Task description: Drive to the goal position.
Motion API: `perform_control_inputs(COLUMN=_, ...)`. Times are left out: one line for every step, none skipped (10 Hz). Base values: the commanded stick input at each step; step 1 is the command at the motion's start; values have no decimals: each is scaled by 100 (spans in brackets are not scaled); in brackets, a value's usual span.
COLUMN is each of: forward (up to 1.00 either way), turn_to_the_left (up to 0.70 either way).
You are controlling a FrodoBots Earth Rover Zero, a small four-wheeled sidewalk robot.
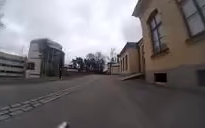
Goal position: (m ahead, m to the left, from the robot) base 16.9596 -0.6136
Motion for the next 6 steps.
perform_control_inputs(forward=100, turn_to_the_left=-40)
perform_control_inputs(forward=100, turn_to_the_left=-40)
perform_control_inputs(forward=100, turn_to_the_left=-15)
perform_control_inputs(forward=100, turn_to_the_left=0)
perform_control_inputs(forward=100, turn_to_the_left=0)
perform_control_inputs(forward=100, turn_to_the_left=0)
